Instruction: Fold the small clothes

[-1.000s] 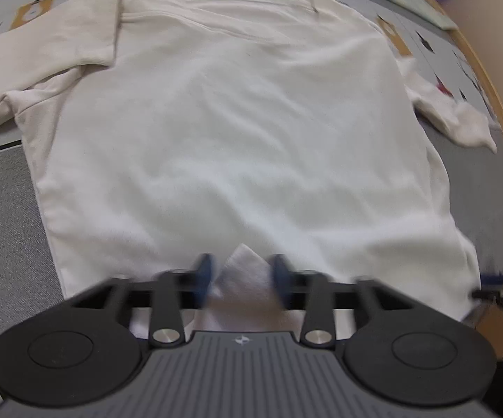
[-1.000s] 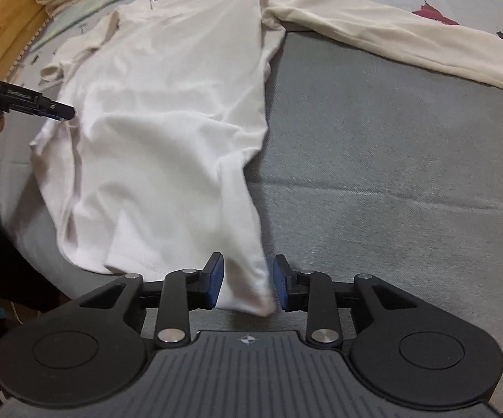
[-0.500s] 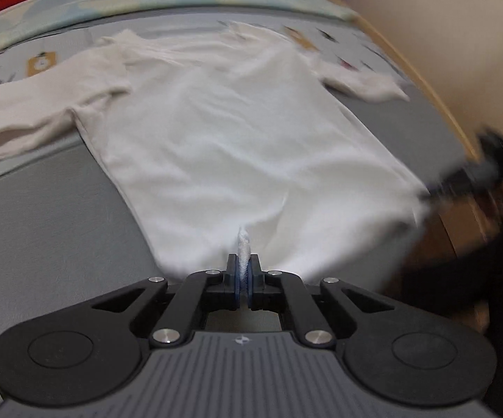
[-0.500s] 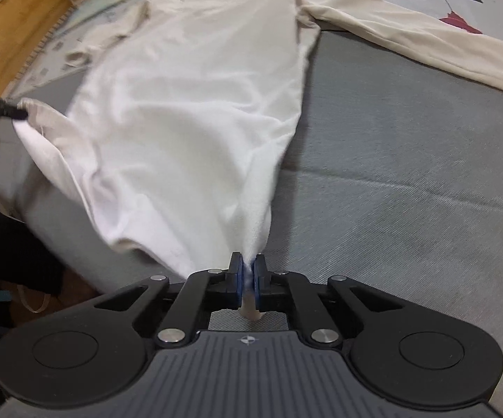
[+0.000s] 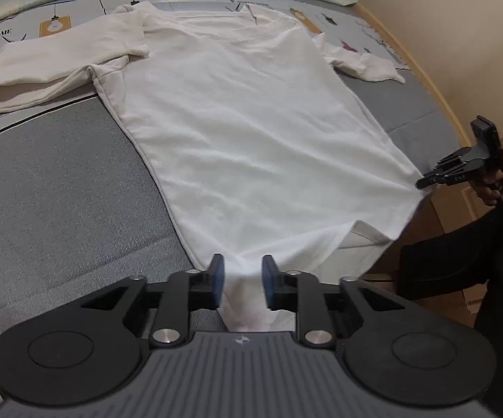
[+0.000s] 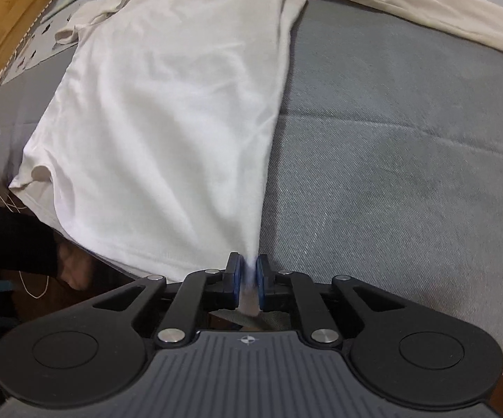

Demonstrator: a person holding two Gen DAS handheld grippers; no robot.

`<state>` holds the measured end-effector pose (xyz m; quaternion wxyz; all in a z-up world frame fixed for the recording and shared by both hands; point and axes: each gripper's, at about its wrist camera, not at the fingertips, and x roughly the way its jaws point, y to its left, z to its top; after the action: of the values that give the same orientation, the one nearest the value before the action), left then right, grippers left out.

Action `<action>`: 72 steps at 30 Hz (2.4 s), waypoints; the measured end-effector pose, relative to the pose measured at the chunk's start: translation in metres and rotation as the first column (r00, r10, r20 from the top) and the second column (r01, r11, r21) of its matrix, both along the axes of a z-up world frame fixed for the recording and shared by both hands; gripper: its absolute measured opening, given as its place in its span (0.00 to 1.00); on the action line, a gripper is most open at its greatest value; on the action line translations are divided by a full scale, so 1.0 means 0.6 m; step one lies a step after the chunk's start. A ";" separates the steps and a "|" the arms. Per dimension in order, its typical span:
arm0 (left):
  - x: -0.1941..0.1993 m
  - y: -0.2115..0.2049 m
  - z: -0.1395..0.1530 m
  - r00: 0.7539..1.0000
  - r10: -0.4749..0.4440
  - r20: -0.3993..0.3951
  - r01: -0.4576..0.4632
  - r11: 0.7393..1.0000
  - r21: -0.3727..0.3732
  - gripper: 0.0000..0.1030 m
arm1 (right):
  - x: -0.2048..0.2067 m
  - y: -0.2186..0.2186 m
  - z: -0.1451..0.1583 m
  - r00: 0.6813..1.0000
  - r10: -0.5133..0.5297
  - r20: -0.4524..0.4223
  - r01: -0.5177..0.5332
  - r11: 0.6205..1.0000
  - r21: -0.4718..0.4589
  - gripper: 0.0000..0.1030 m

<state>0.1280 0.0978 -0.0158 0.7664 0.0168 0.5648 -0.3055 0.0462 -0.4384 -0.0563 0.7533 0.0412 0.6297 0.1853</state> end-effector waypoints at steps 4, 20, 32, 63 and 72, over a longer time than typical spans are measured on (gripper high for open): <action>0.011 -0.022 -0.042 0.998 -0.014 -0.056 0.019 0.996 0.088 0.36 | 0.004 0.006 -0.011 1.000 0.023 -0.014 -0.023 0.999 -0.036 0.10; -0.085 -0.113 -0.123 0.932 -0.363 0.000 0.344 0.882 0.322 0.34 | 0.000 0.022 -0.024 0.997 0.072 -0.015 -0.073 0.995 -0.068 0.10; -0.120 -0.087 -0.093 0.900 -0.434 0.032 0.399 0.853 0.335 0.03 | -0.001 0.027 -0.025 0.997 0.074 -0.015 -0.075 0.994 -0.076 0.10; -0.092 -0.053 -0.097 0.946 -0.320 -0.048 0.317 0.891 0.323 0.09 | -0.004 0.021 -0.018 0.996 0.087 -0.015 -0.088 0.994 -0.062 0.05; -0.065 -0.065 -0.095 0.962 -0.272 -0.023 0.266 0.913 0.310 0.11 | 0.006 0.023 -0.018 0.997 0.083 -0.005 -0.083 0.996 -0.042 0.14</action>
<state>0.0889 0.0590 -0.0727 0.7107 0.2177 0.5900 -0.3153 0.0496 -0.4248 -0.0670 0.7446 -0.0005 0.6358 0.2031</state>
